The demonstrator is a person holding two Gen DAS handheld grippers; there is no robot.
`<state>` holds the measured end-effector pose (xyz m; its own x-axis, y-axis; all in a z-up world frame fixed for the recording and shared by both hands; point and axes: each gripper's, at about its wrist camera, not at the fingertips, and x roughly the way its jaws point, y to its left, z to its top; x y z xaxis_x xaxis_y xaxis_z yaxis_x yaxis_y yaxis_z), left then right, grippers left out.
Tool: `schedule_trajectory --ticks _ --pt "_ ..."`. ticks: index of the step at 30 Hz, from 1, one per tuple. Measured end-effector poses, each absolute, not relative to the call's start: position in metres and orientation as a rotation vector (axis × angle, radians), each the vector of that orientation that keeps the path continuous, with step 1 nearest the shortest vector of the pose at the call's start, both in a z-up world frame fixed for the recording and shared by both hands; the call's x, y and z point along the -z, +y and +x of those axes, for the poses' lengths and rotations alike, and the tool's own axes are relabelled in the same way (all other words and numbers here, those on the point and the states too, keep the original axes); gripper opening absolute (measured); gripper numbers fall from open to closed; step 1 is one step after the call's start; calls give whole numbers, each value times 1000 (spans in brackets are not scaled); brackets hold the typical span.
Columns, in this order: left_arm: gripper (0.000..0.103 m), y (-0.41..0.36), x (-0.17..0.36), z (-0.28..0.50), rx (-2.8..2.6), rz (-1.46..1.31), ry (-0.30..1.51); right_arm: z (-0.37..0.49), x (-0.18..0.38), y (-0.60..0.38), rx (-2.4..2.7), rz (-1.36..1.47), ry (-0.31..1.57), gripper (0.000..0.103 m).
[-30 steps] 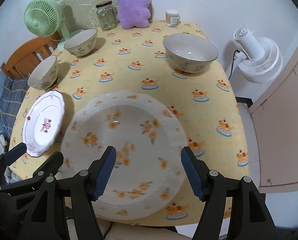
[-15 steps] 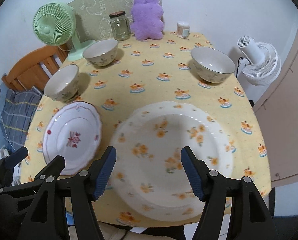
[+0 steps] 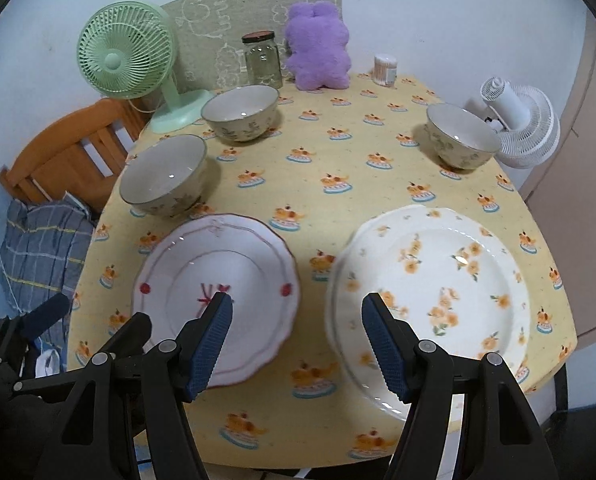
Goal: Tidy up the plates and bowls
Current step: 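Move both grippers to the red-rimmed white plate and grip its rim, then lift the red-rimmed plate with both grippers toward the stacked flower plates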
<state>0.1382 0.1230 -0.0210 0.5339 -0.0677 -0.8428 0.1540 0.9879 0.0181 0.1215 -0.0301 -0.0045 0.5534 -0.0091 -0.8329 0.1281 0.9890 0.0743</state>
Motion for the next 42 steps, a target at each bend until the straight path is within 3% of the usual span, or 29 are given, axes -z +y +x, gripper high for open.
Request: schedule_trajectory --ticks 16,42 --pt "90 133 60 178 110 108 1066 161 43 -7 98 158 1036 71" --pt "60 115 100 209 110 90 1189 213 98 -12 92 177 1168 70"
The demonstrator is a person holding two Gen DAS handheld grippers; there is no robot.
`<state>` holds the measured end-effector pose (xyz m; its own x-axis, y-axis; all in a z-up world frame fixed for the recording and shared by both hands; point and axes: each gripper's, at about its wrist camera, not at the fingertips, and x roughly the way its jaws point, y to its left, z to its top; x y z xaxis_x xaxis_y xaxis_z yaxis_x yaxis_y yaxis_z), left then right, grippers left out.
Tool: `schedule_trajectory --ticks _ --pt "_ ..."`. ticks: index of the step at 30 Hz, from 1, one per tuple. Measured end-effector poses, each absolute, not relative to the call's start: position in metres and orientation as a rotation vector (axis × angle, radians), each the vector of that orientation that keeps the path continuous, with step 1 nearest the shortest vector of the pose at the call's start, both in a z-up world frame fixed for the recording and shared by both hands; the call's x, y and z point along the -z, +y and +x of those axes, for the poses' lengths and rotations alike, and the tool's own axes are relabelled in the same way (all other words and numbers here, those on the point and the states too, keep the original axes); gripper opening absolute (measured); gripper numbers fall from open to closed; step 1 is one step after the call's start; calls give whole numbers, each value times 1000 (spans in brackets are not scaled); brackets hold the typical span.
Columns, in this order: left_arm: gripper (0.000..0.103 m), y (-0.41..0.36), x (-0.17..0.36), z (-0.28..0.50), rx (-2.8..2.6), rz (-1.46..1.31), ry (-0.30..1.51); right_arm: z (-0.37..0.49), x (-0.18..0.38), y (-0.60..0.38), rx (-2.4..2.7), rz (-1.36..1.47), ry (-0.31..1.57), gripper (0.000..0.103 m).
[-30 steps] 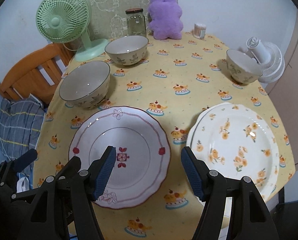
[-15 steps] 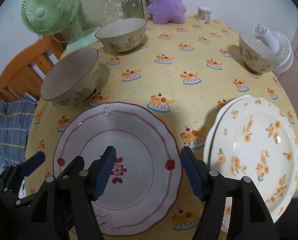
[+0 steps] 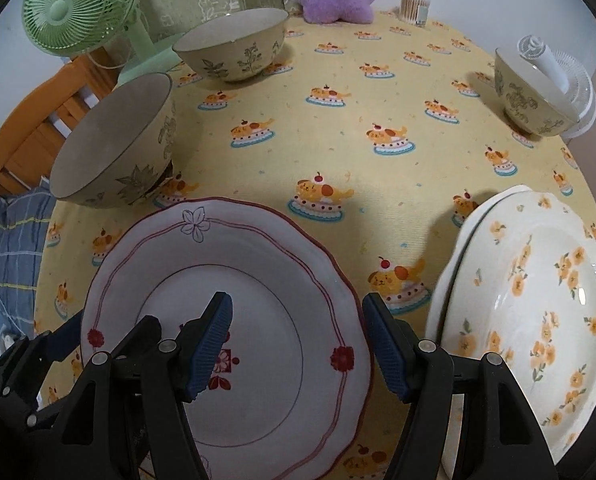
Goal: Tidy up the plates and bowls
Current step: 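Lift the red-rimmed plate with both grippers toward the stacked flower plates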
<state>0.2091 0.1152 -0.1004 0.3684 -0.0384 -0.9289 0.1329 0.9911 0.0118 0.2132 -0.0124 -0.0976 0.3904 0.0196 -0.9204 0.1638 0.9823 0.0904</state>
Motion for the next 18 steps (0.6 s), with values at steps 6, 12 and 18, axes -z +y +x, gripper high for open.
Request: schedule_trajectory --ticks 6,12,18 --pt "61 112 101 208 101 108 1186 217 105 -14 100 182 1194 69" --pt "60 113 100 207 98 96 1207 220 106 -12 111 158 1227 68" --pt "60 120 94 194 85 70 1228 212 102 -6 104 137 1256 68"
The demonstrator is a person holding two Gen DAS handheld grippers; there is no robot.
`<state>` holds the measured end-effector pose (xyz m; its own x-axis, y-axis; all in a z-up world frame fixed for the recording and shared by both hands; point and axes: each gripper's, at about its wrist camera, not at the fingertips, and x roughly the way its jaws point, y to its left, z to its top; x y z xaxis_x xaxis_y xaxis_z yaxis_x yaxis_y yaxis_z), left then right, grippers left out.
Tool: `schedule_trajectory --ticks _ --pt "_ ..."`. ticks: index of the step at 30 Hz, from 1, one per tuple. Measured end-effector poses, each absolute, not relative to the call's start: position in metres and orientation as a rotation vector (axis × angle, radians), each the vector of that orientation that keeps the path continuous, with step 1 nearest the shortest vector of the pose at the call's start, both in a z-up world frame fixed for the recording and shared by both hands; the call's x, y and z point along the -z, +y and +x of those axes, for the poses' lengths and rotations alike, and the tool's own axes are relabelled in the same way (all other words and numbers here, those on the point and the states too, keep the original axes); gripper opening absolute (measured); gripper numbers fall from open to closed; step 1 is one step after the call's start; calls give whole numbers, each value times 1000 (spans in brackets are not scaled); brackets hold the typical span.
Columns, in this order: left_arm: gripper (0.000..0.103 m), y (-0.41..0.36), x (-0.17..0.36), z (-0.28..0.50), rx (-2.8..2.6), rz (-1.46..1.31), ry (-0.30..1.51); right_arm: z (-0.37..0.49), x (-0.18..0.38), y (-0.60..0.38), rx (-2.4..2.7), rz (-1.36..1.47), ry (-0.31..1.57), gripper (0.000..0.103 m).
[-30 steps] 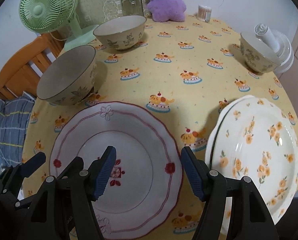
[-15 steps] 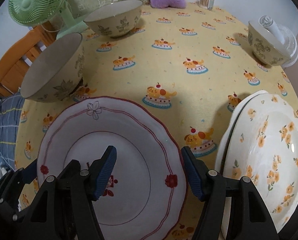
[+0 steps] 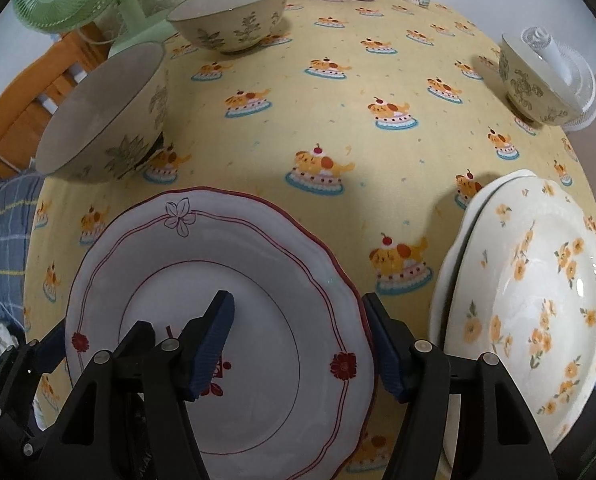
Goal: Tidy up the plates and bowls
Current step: 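Lift the red-rimmed plate with both grippers toward the stacked flower plates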
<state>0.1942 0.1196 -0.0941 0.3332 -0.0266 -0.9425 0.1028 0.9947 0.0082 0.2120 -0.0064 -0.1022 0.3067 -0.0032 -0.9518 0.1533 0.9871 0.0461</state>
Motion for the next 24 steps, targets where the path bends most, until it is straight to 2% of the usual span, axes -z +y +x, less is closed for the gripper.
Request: schedule_trajectory --ticks 24 --pt "60 129 28 166 152 69 1113 171 29 8 144 122 1124 68"
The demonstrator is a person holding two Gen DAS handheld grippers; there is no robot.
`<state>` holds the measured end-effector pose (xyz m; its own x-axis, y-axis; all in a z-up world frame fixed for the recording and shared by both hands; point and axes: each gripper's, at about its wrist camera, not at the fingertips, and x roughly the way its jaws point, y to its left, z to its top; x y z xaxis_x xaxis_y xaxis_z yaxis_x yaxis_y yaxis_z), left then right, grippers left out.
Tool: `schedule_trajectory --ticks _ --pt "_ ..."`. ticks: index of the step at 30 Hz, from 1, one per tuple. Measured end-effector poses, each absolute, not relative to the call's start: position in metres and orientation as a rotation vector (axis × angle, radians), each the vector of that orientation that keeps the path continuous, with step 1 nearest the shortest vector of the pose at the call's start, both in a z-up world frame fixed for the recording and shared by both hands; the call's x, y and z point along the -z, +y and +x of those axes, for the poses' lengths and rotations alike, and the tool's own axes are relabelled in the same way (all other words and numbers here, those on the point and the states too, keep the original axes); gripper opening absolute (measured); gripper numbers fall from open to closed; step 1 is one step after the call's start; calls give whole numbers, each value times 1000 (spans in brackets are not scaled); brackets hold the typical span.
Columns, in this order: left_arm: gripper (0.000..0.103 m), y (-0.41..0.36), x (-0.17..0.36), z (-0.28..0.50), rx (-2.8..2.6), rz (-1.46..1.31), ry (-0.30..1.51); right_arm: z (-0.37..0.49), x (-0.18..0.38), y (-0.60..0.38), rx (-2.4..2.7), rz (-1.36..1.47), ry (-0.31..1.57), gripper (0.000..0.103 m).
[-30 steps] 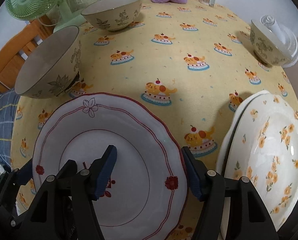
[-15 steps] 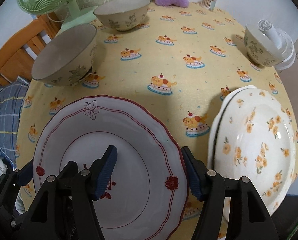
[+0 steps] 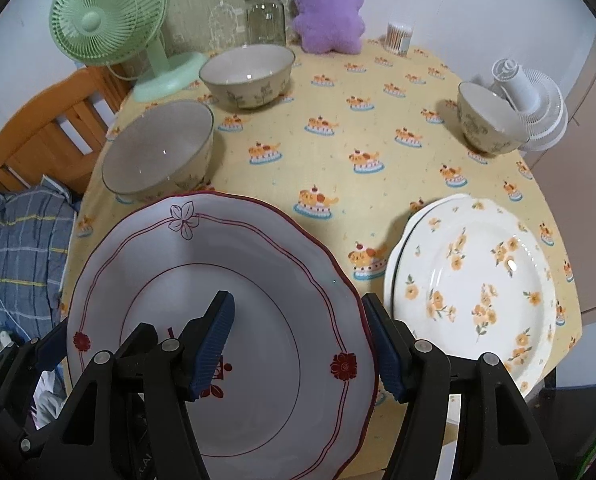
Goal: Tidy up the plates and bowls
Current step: 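Lift the red-rimmed plate with both grippers toward the stacked flower plates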
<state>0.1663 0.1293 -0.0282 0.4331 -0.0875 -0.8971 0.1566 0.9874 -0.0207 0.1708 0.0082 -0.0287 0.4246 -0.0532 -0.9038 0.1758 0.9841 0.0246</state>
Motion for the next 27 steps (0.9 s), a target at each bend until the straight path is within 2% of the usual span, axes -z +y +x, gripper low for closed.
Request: schedule_trajectory --ticks 12,27 --pt "60 99 17 160 150 73 1086 165 15 -19 123 123 1096 68" --pt "60 16 8 153 171 59 1084 157 2 -104 145 108 1084 68"
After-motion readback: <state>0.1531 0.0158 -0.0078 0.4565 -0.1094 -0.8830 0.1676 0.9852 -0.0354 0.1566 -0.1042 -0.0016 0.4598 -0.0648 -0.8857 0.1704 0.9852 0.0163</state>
